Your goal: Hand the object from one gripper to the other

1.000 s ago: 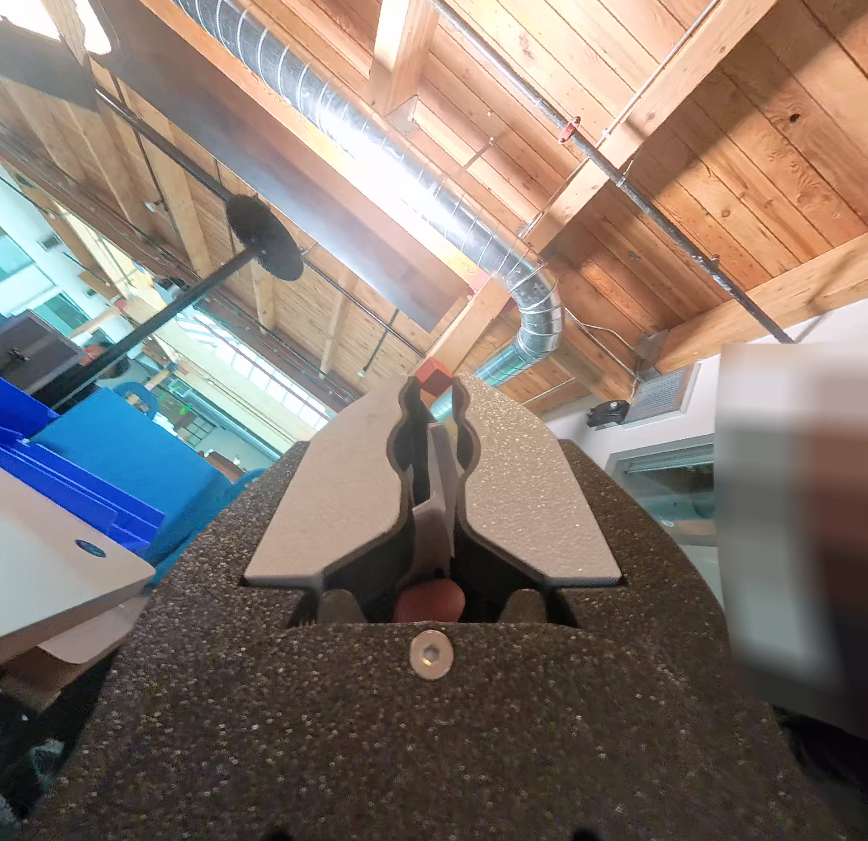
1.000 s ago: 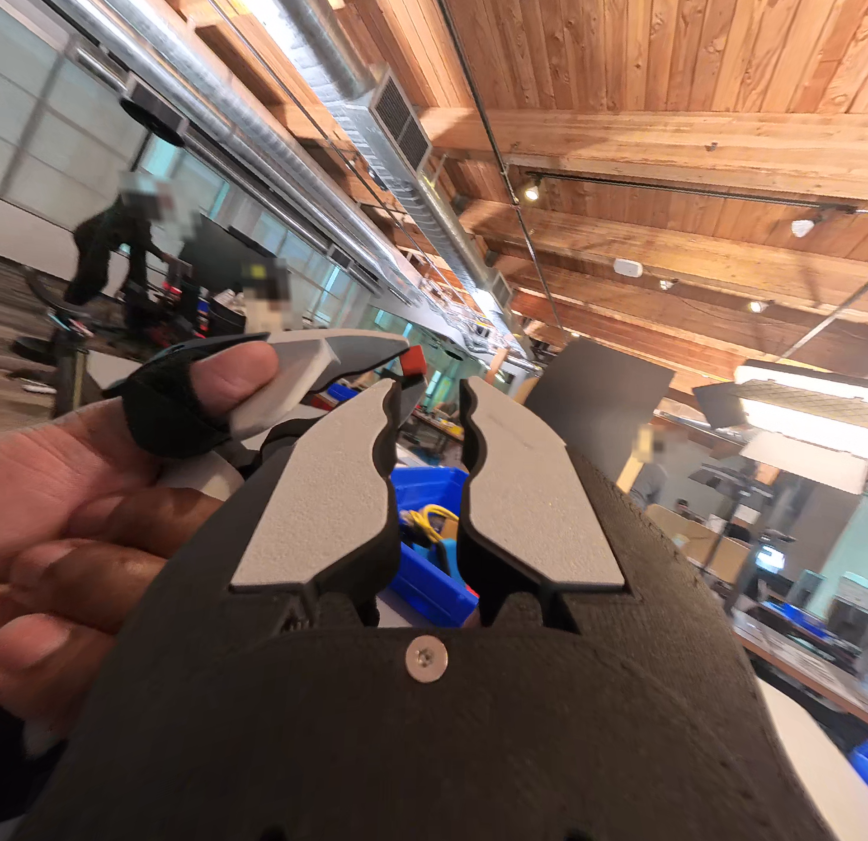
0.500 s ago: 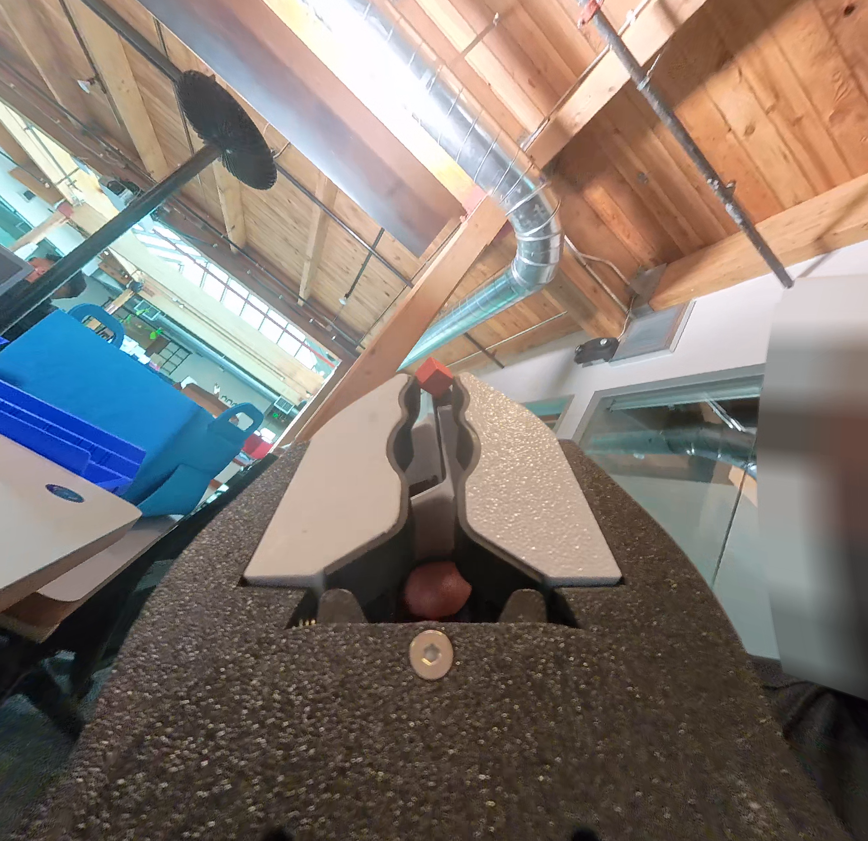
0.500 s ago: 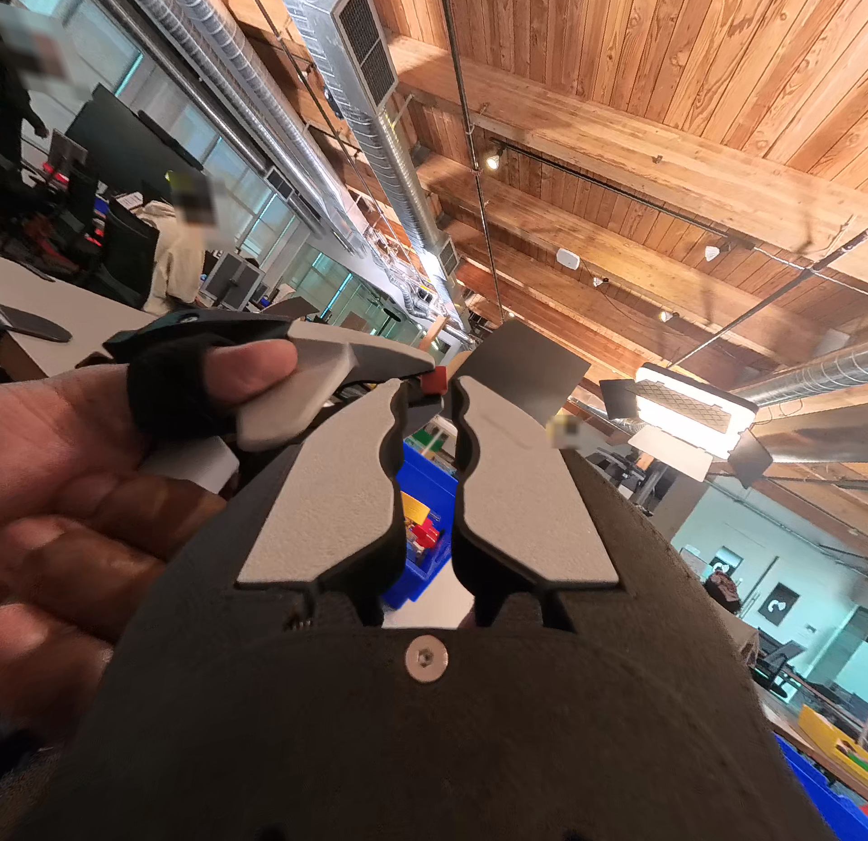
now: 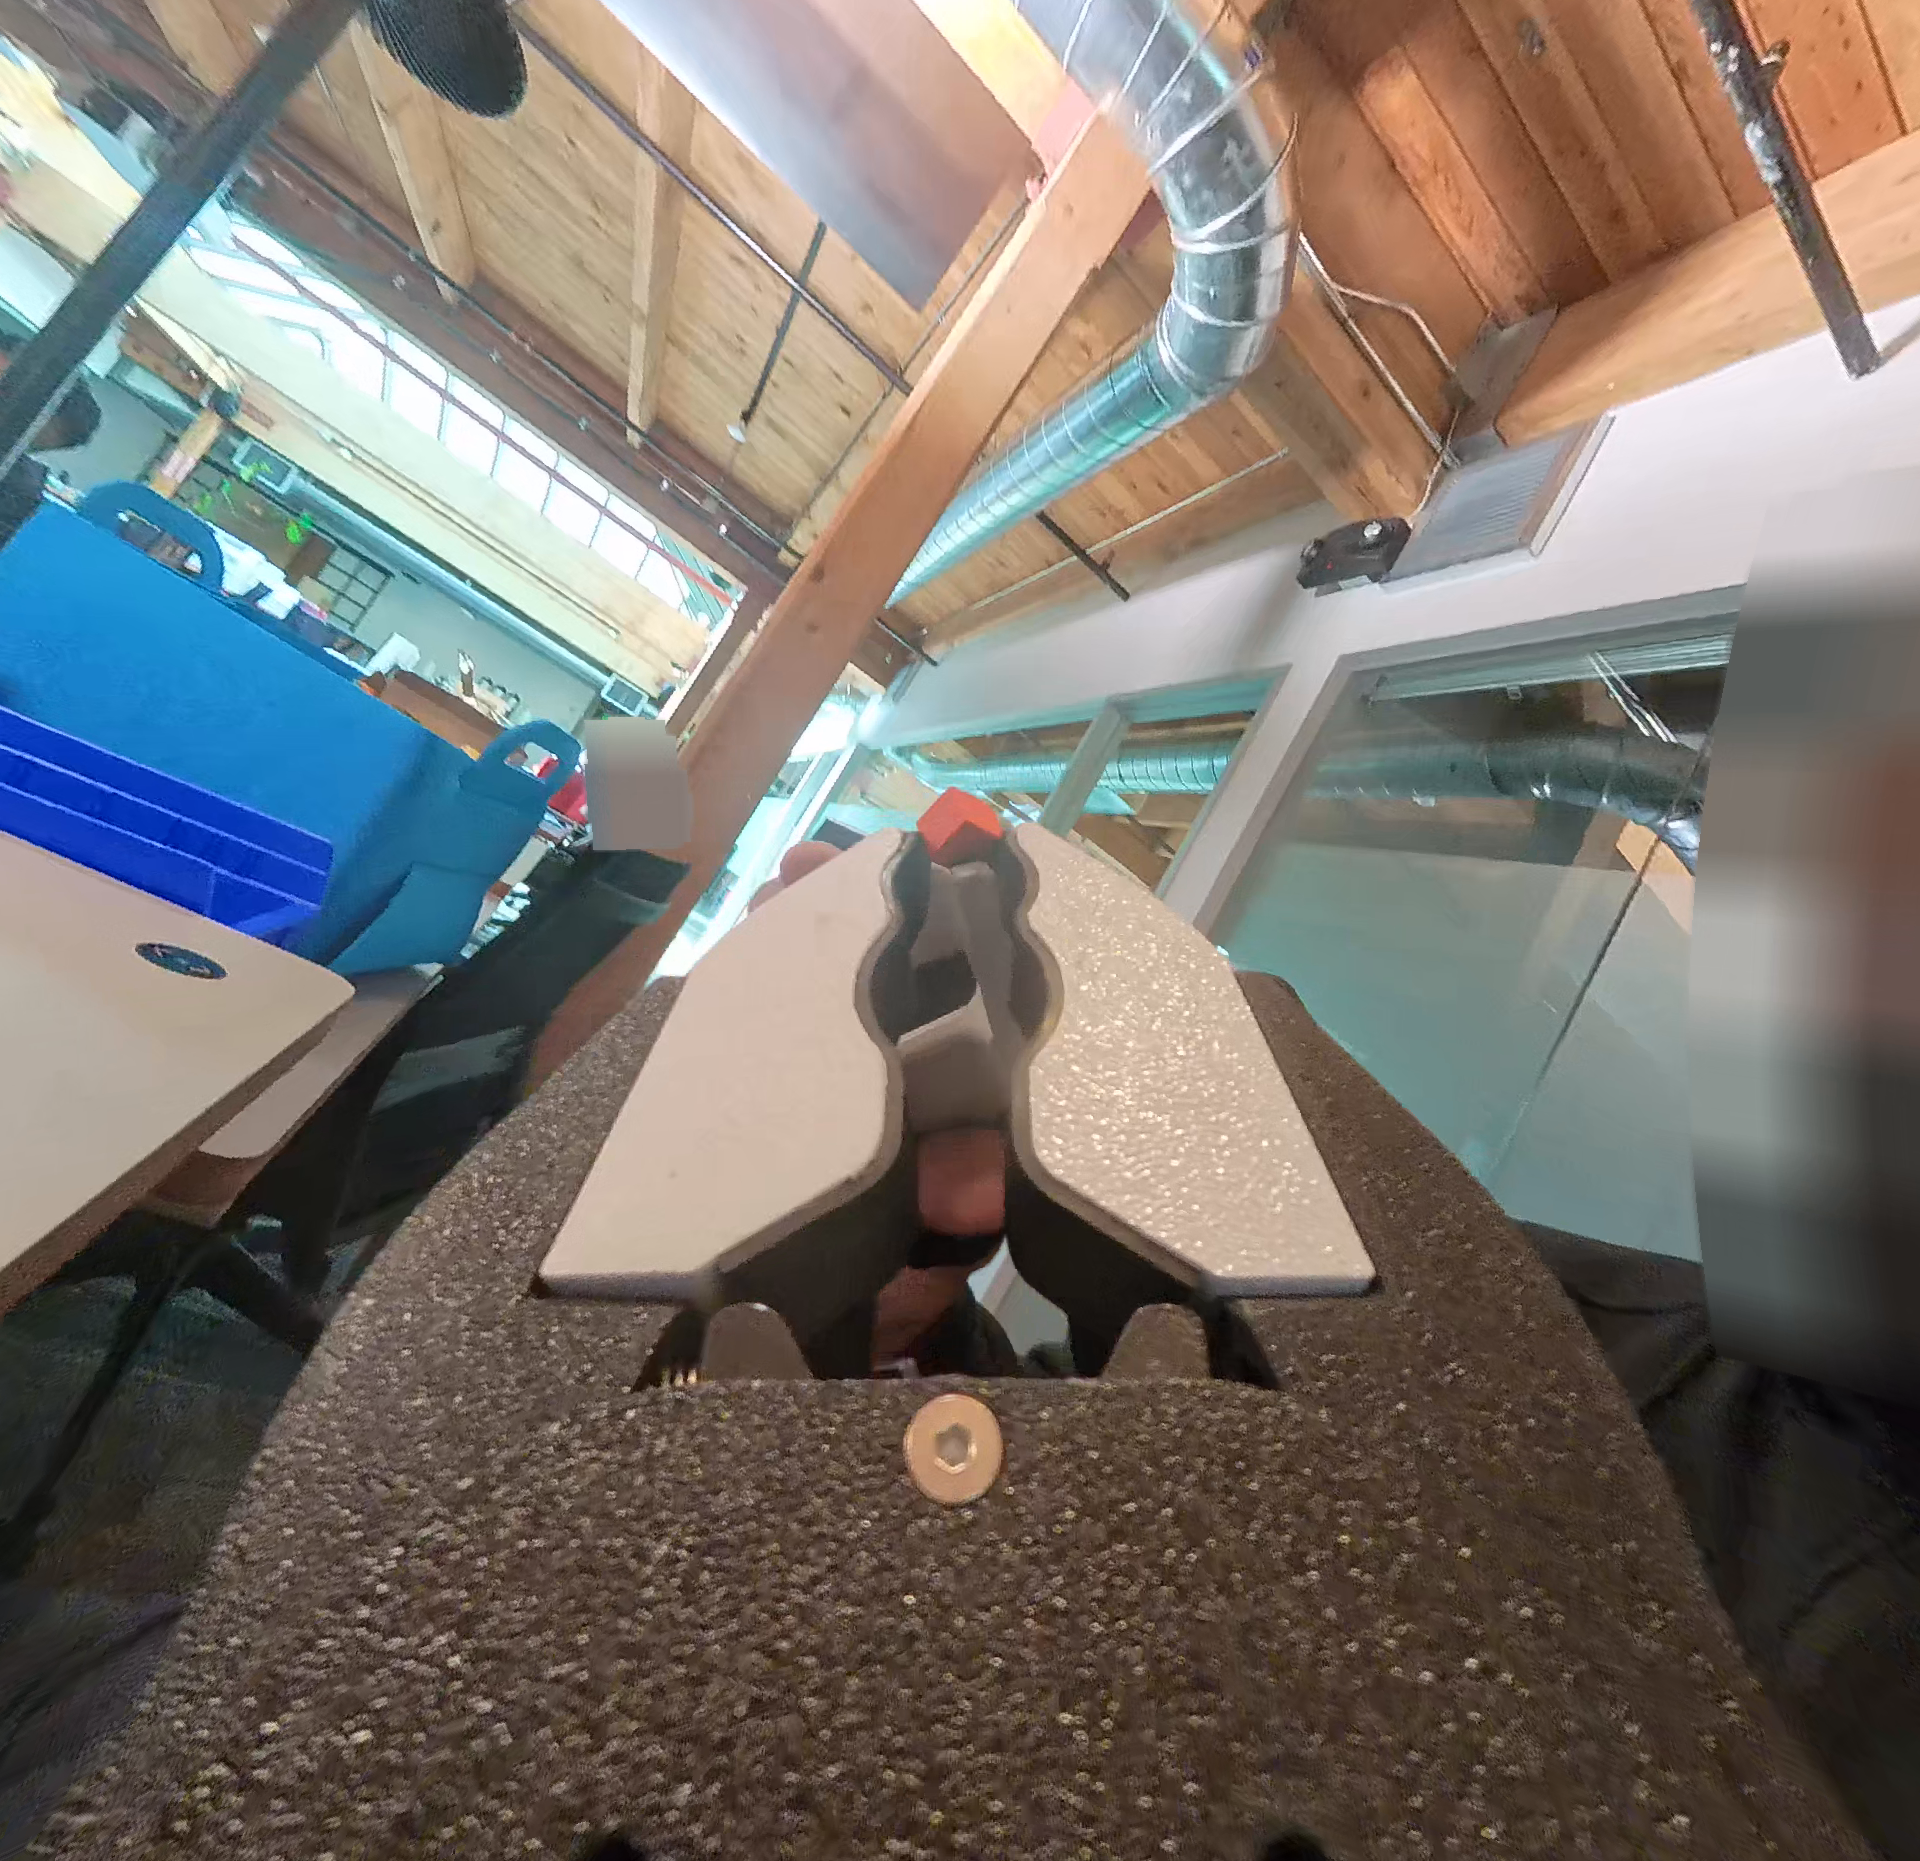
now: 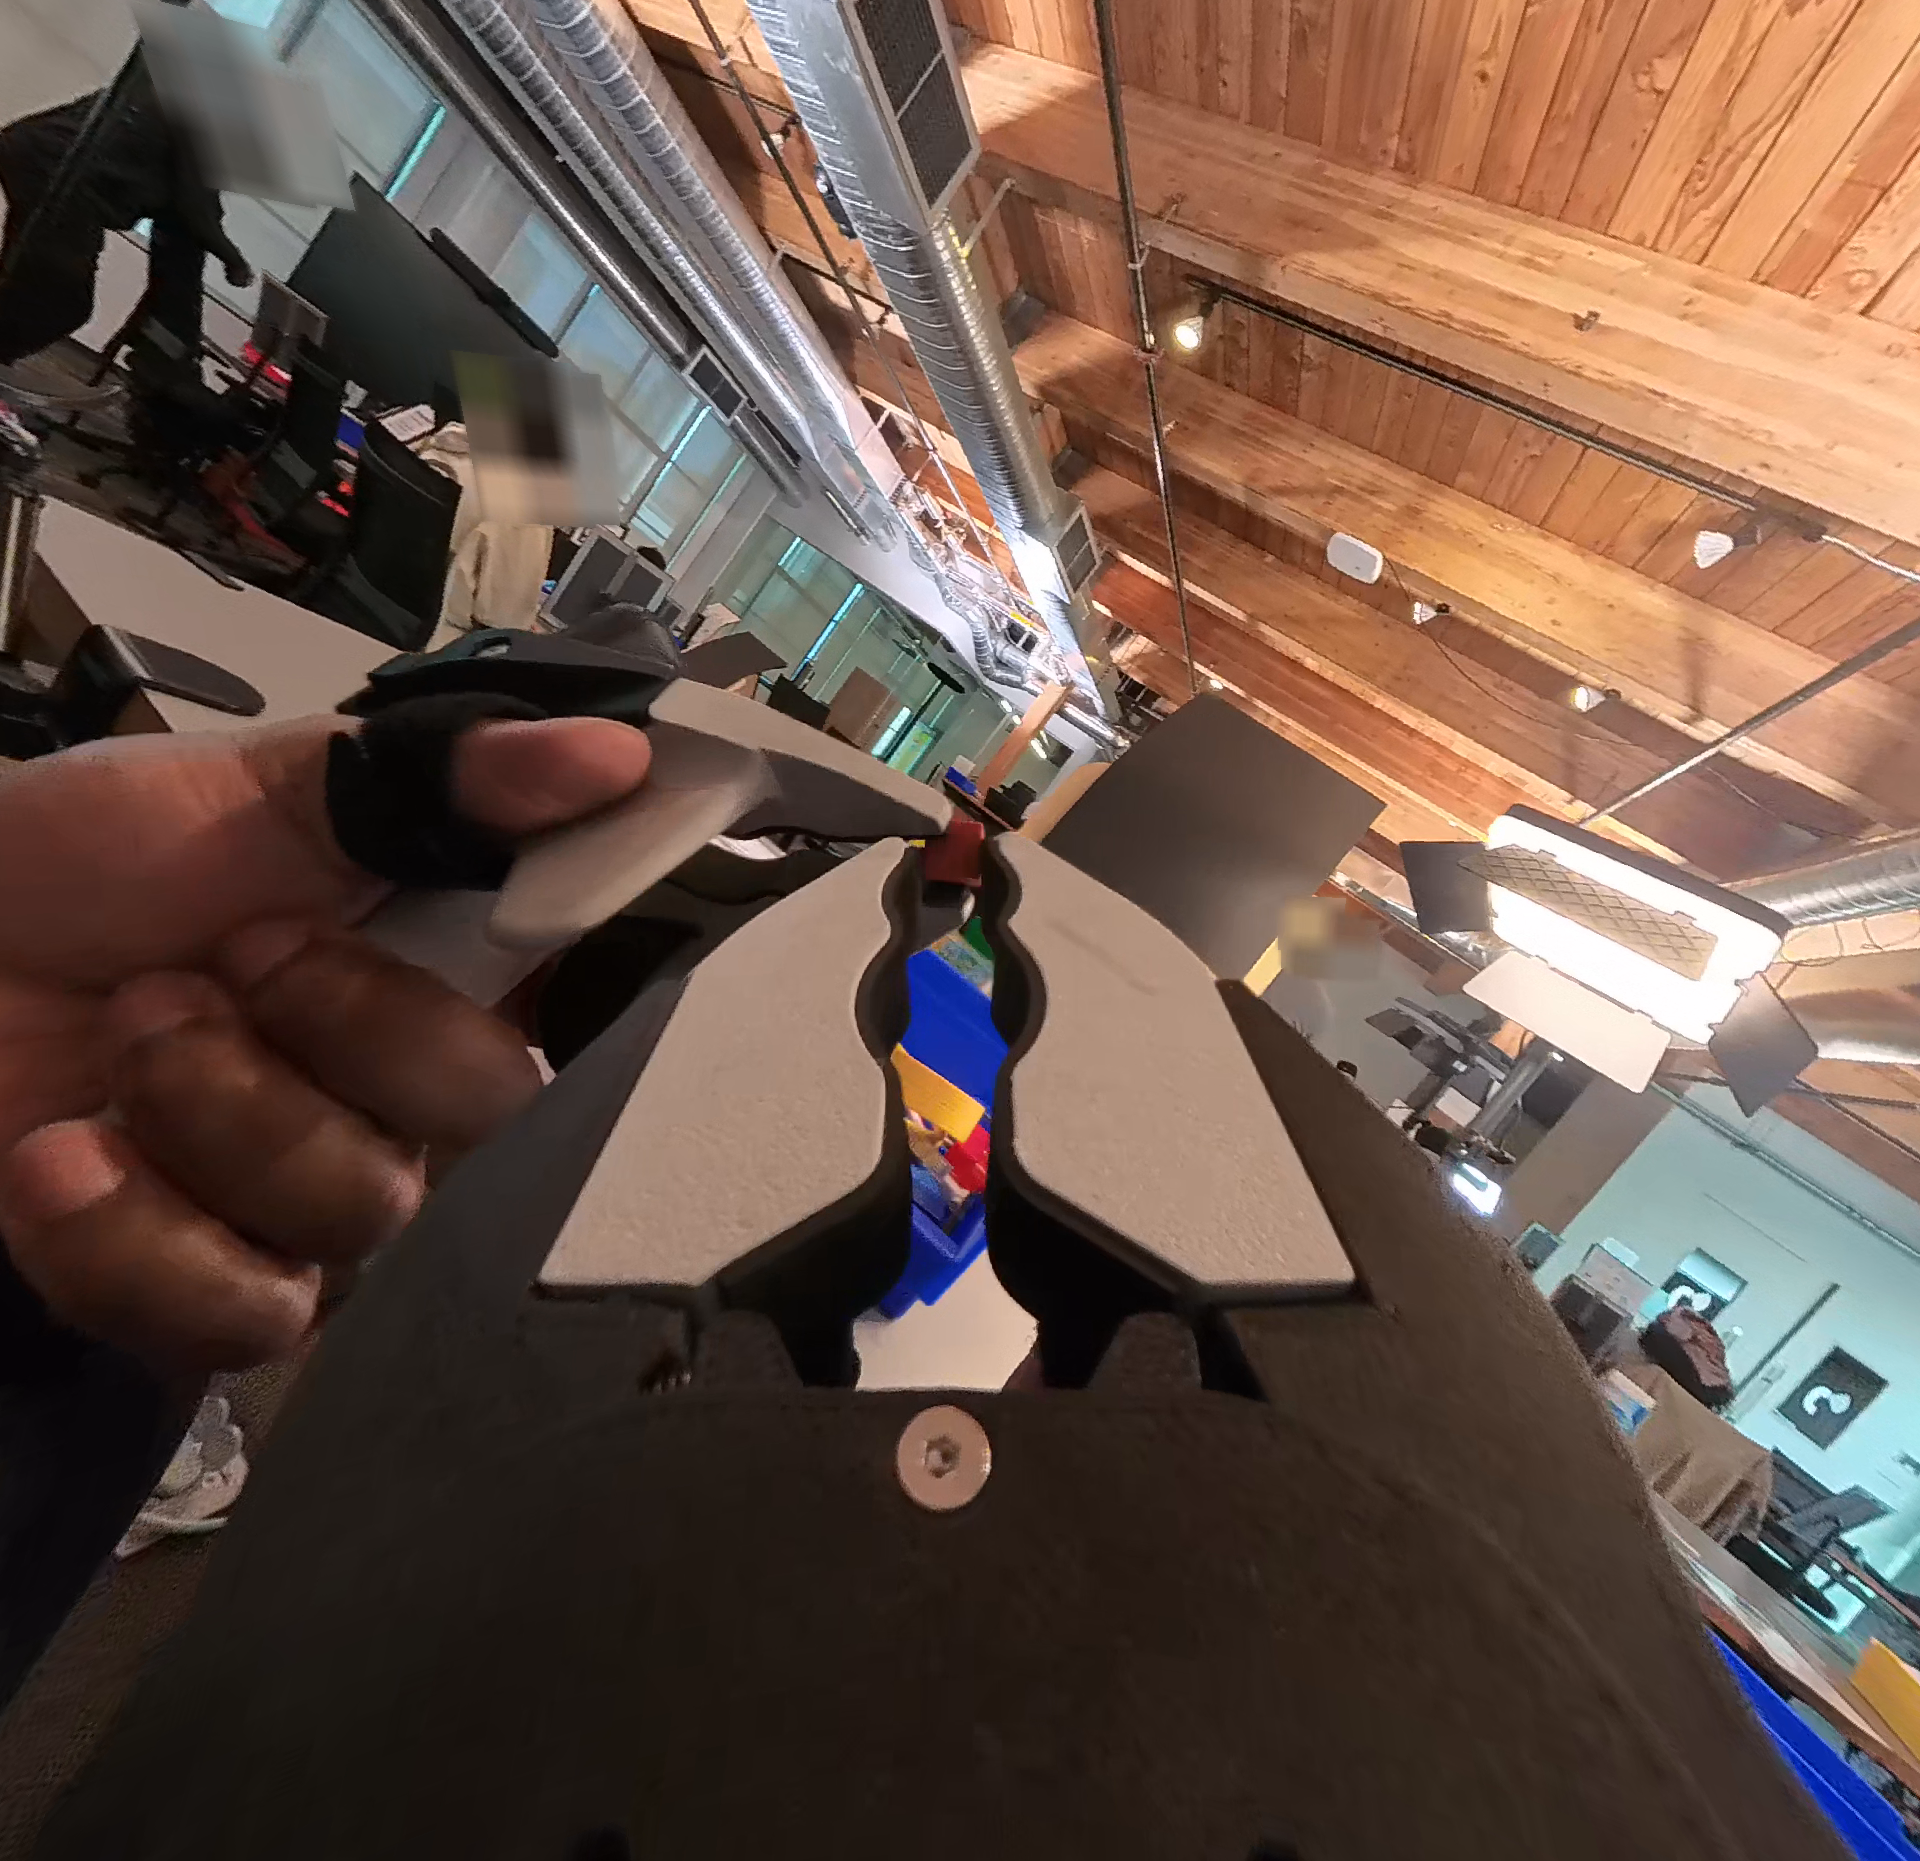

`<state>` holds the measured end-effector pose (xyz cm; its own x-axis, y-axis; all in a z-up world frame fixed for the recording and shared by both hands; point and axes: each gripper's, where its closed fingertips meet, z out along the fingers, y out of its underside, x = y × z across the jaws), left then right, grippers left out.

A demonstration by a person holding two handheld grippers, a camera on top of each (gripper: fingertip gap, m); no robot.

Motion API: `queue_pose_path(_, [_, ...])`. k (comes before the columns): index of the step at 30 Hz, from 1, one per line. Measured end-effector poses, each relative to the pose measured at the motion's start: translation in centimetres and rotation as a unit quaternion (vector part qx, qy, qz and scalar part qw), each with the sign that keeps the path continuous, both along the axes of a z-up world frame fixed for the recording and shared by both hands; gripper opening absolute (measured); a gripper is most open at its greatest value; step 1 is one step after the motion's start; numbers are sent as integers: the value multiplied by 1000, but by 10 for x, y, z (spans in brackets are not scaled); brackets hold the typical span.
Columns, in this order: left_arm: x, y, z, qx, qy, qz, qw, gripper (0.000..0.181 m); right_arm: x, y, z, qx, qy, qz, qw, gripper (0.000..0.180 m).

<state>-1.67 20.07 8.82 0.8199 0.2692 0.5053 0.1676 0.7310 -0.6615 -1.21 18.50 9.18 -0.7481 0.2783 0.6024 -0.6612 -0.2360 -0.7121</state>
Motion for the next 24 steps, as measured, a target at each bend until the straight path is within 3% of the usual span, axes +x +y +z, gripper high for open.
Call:
queue_pose_path(5, [6,-3,-1,-21,-4,-12,1000,14,4,-4,-2,12,-7,33,999,9])
queue_pose_path(13, [17,-26,2,-116,25,101,988,27,9,-12,-1,40,-111,156,981,10])
queue_pose_path(18, [35,-30,9,-227,78,199,950,33,14,-20,-3,76,-214,262,938,10])
queue_pose_path(24, [48,-38,5,-337,120,301,884,35,17,-28,-1,115,-352,382,847,9])
